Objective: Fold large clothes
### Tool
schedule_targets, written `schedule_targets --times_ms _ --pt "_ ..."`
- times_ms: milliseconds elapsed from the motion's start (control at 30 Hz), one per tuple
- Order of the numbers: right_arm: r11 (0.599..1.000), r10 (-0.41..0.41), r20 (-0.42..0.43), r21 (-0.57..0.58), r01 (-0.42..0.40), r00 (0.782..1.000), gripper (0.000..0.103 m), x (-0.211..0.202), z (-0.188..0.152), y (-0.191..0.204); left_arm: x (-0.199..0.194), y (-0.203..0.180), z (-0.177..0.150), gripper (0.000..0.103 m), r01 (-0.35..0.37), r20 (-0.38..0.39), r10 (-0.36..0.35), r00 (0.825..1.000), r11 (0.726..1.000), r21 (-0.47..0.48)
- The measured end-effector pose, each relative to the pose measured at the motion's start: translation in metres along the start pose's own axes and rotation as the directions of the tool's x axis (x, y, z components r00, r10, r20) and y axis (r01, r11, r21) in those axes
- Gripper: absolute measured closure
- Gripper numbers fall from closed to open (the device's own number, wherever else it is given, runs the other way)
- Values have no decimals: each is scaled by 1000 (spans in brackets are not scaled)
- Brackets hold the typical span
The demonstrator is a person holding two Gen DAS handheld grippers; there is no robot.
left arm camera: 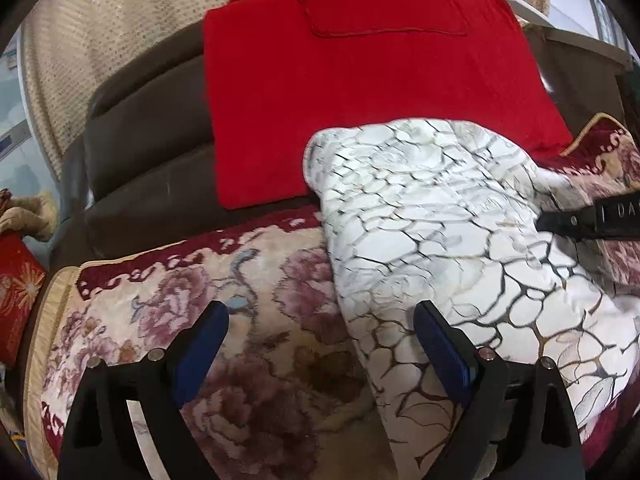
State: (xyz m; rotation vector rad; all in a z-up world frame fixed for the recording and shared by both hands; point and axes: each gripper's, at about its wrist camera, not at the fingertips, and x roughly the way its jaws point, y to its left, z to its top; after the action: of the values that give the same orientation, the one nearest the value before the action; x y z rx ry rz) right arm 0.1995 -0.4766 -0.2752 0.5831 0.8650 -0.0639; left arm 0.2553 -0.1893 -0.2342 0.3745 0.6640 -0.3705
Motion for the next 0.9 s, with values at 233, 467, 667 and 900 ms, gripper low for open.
schedule_targets --times_ms 233,467,667,900 --pt "1000 5 4 3 -5 1000 85 1 0 -1 -14 42 9 9 -85 31 92 995 982 -167" --pt "1000 -6 10 -7 6 1000 85 1 -1 0 -14 82 5 9 -158 1 165 986 947 -278" --pt "1000 -13 12 -9 13 1000 85 1 -2 3 -12 86 3 9 -168 -15 170 985 944 -283" --pt "1000 -5 14 -4 5 1000 85 1 -2 1 -12 85 3 9 -174 -16 177 984 942 -286"
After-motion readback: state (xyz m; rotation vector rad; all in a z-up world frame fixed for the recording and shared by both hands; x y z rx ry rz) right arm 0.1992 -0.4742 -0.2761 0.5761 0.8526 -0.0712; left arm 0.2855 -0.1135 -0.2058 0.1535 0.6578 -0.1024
